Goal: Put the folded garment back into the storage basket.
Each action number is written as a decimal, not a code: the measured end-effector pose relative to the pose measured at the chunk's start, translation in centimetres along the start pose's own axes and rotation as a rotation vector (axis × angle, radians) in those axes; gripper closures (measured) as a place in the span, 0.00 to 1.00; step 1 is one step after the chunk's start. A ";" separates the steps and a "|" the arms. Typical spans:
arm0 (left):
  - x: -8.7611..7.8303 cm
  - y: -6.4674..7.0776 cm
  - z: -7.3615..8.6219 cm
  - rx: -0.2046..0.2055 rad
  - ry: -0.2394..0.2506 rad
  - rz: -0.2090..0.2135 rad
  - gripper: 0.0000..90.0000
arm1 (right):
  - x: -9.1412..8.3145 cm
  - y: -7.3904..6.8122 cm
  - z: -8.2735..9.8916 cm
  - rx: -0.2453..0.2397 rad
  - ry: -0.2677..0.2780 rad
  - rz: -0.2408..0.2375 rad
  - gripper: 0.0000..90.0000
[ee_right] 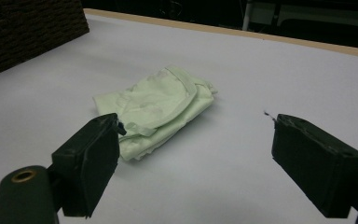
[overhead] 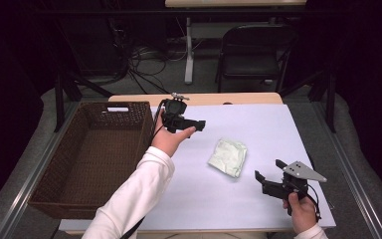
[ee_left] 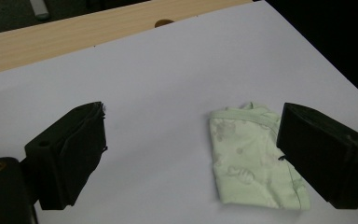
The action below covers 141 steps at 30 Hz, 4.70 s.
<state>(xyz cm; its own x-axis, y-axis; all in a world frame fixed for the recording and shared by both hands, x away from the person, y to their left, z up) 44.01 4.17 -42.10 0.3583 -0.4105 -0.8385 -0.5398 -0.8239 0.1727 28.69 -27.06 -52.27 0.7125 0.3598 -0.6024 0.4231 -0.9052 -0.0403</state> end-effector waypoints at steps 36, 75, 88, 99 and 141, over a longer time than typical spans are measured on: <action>7.2 1.0 -1.0 -0.032 -0.099 0.068 0.21 | 0.2 0.3 0.0 0.007 -0.008 -0.008 0.16; 10.8 1.3 0.4 0.029 -0.247 0.179 0.41 | 0.0 0.1 0.1 -0.012 -0.011 -0.006 0.16; 12.5 1.3 1.2 0.012 -0.274 0.216 0.43 | 0.1 0.1 0.2 -0.008 -0.004 -0.004 0.16; 13.7 1.6 1.5 0.001 -0.281 0.226 0.45 | 0.1 0.1 0.2 -0.008 -0.017 -0.012 0.16; 15.5 2.1 2.4 -0.041 -0.310 0.278 0.83 | 0.1 0.2 0.3 -0.007 -0.022 -0.012 0.16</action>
<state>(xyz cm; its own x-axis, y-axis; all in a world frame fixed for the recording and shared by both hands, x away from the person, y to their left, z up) 46.55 -2.97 -55.97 -0.0465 -0.4875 -0.8719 -0.5508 -0.7156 0.4295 28.67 -27.26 -52.53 0.6952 0.3651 -0.6192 0.4353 -0.8993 -0.0416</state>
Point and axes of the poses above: each handheld gripper's, and its own axes: x roughly forward along the jaws, z roughly out of its underside, y roughly to its right, the point moved 2 cm from there along x, roughly forward along the jaws, and after that the axes turned 14 degrees about -y, right-handed, at the moved point
